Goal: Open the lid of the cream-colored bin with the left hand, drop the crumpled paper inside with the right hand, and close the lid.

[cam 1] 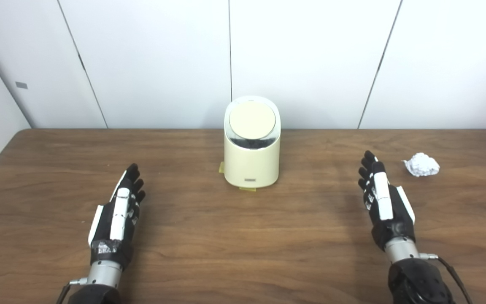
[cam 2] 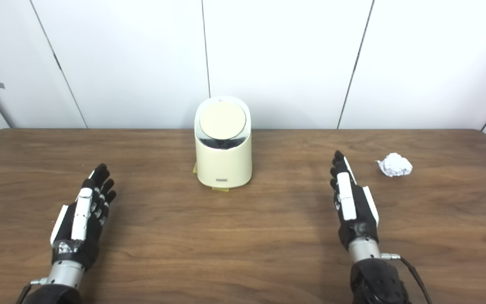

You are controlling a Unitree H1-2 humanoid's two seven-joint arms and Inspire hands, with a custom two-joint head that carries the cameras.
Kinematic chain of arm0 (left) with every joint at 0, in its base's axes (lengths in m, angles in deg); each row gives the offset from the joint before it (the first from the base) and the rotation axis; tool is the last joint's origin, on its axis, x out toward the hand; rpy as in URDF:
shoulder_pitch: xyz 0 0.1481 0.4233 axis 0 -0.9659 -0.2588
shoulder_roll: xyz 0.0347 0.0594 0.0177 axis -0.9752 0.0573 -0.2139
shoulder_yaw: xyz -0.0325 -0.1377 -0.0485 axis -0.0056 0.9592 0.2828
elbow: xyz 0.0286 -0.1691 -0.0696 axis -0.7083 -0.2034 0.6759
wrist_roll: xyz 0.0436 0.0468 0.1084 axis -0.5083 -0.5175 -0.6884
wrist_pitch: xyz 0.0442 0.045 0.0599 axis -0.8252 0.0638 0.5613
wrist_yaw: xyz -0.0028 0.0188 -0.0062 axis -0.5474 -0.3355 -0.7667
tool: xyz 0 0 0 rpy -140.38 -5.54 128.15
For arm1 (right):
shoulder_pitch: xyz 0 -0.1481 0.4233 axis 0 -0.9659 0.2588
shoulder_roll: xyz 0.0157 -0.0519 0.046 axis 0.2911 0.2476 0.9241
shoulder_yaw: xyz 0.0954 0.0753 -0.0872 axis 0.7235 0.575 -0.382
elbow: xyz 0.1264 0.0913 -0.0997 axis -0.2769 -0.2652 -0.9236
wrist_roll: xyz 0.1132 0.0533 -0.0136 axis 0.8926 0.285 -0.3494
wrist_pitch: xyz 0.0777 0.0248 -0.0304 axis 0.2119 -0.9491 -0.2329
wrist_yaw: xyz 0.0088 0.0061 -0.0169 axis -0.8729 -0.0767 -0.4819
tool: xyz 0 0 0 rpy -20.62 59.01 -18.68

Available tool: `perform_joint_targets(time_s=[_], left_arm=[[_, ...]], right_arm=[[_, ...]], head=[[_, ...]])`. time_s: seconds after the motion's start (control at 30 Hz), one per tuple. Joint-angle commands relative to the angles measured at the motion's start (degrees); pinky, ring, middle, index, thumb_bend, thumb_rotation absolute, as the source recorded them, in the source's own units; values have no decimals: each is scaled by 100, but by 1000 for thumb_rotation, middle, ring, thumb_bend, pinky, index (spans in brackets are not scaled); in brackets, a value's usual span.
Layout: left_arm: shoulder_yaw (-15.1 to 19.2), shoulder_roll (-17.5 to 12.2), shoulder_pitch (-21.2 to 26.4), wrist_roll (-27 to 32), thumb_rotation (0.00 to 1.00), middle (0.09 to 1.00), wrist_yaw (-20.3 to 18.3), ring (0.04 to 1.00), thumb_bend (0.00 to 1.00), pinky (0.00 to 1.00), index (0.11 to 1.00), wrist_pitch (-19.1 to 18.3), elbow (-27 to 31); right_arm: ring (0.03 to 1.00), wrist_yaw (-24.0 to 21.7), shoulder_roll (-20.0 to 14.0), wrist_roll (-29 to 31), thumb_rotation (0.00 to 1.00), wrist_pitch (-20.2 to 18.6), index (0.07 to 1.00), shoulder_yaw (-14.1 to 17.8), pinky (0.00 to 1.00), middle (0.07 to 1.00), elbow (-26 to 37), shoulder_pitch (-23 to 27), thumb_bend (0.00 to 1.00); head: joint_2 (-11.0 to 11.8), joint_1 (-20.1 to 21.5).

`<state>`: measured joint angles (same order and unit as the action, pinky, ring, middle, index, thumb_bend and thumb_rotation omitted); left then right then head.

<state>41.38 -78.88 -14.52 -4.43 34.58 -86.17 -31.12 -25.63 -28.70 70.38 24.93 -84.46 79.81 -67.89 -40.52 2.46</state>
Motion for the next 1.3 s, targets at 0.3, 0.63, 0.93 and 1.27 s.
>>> perform_joint_targets(time_s=[0.3,0.63,0.93,1.27], left_arm=[[-17,-44,202,32,785,1000,-25,1000,525,1000,1000,97,130],[-332,-421,1155,-1070,501,982,200,986,649,1000,1000,-418,283],[-914,-958,2746,-1982,397,956,-74,949,761,963,997,-1701,240],[-1654,-1276,4317,-2799,298,961,-681,929,850,852,992,-1810,-884]], right_arm=[[979,-17,-6,30,927,79,974,34,1000,988,146,201,652],[982,-70,-54,137,907,154,966,94,1000,987,49,173,666],[977,-76,-84,-22,864,89,994,-30,996,993,72,111,638],[983,-110,-74,-104,892,55,1000,-142,1000,1000,68,119,607]], head=[[-13,43],[260,-185],[356,-273],[392,-285]])
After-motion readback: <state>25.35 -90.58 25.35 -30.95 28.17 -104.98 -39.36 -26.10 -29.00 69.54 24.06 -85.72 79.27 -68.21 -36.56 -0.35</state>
